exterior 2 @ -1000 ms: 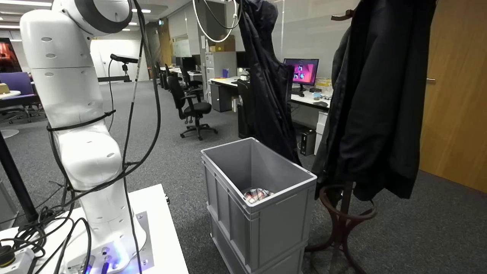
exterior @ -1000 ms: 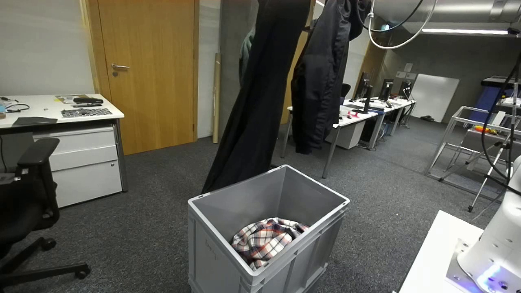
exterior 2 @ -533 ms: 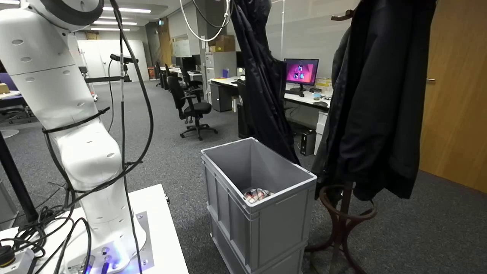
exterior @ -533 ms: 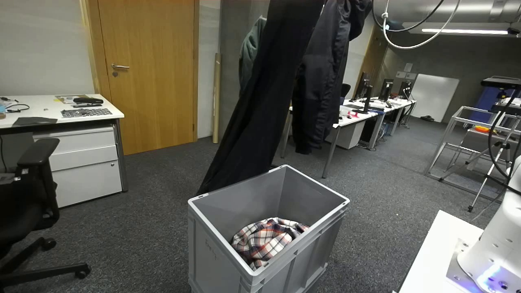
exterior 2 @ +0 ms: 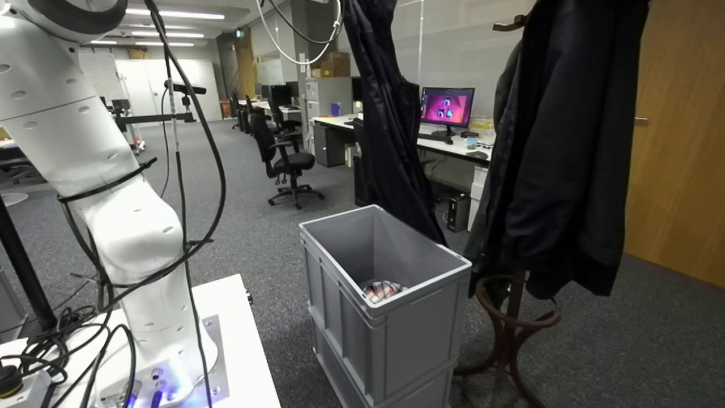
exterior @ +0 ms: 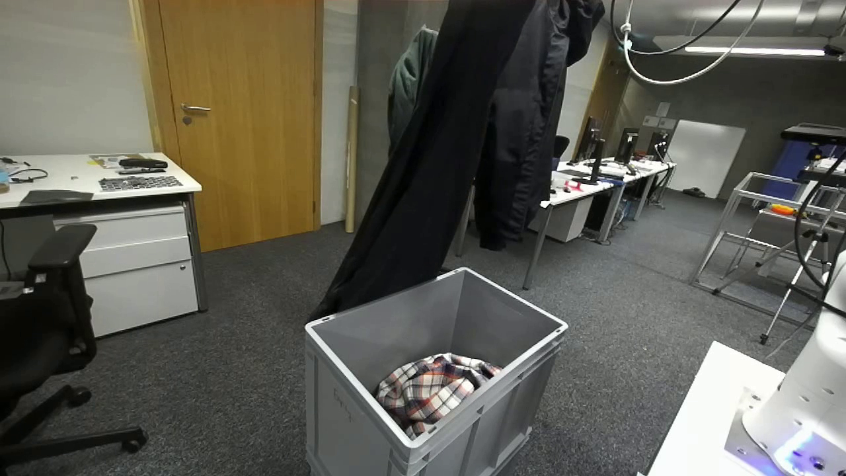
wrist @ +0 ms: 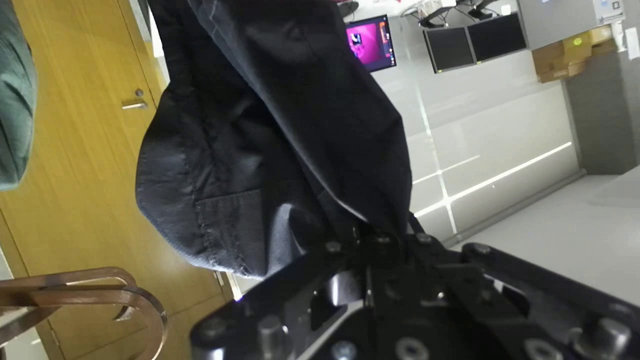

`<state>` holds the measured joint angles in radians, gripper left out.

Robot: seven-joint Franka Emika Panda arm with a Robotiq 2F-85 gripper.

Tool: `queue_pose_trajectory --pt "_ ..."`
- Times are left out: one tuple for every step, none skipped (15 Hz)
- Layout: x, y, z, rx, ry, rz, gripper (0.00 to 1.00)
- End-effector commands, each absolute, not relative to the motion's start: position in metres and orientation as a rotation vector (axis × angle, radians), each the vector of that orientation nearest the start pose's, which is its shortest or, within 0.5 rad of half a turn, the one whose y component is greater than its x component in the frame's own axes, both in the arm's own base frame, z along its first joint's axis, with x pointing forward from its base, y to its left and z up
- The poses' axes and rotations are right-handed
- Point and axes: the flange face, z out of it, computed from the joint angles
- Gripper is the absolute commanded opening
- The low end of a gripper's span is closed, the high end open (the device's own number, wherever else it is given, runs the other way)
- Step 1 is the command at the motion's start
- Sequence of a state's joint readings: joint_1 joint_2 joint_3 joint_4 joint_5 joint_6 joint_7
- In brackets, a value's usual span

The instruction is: Put one black jersey in the grey container

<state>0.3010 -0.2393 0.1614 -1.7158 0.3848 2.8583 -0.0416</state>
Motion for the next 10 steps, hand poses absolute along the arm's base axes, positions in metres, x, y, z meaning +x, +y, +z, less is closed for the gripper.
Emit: queue_pose_trajectory --pt "0.43 0.22 0.848 -1.91 -0.318 -1.713 0.0" --pt "0.429 0.223 0.847 -1.886 -0.333 -1.736 0.0" --pt "0.426 0.226 0.846 -1.867 -0.35 -1.751 0.0" --pt "0.424 0.228 0.846 -1.851 -0.366 -1.764 0.0" --pt "0.42 0.23 0.847 -1.83 -0.384 -1.782 0.0" --pt "0.416 0.232 0.848 -1.812 -0.402 -1.799 0.0" --pt "0.411 0.234 0.851 -1.789 -0.419 -1.821 0.0" --pt "0.407 0.235 0.853 -1.768 -0.432 -1.842 0.0" --pt "0.402 0.236 0.856 -1.744 -0.44 -1.866 0.0" --pt "0.398 0.237 0.859 -1.72 -0.448 -1.887 0.0"
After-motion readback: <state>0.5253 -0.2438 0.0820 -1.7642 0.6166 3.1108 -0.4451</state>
